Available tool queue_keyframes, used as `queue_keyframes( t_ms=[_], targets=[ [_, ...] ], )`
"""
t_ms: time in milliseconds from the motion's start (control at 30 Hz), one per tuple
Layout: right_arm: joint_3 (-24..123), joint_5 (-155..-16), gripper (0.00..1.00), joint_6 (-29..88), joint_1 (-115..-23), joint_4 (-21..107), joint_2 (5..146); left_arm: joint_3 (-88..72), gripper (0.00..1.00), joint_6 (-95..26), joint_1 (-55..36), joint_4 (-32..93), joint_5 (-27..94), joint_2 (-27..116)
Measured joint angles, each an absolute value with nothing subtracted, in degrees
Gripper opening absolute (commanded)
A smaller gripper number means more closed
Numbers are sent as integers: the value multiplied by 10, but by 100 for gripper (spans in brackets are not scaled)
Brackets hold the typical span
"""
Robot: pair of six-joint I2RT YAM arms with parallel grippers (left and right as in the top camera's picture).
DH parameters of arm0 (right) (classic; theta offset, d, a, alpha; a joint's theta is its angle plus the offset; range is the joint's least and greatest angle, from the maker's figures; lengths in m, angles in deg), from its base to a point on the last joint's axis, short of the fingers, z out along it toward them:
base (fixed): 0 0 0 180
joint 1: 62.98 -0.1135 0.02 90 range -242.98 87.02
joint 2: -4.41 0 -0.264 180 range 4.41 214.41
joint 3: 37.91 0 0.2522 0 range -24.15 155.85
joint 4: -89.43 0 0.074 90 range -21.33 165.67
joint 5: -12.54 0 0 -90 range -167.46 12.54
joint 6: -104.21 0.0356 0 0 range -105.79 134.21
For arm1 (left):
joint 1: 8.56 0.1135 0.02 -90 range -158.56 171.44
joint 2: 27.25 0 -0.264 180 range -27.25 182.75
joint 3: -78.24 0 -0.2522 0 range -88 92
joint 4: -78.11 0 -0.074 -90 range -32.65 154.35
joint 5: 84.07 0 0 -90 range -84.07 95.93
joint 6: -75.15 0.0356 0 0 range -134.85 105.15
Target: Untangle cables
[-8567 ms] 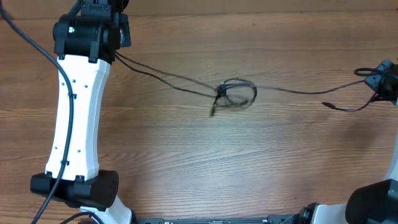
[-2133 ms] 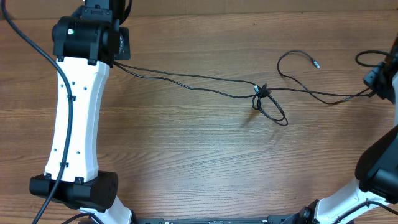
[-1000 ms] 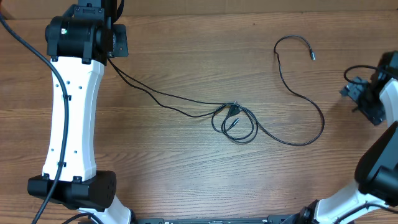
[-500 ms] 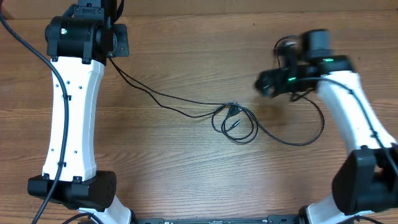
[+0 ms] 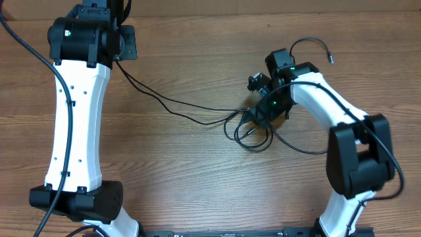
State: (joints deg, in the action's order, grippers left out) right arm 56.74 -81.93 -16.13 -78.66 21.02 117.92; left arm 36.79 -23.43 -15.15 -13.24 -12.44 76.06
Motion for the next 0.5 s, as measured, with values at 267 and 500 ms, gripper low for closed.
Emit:
queue_keyframes(
  t_ms=[267,500],
  targets=[
    [564,-828,94,-173,-804,230,1218,368,4,-234,-151,-123,-124,761],
    [564,-835,4,-176,-814,239,1218,364,4,-234,-151,-119,-124,761]
  ],
)
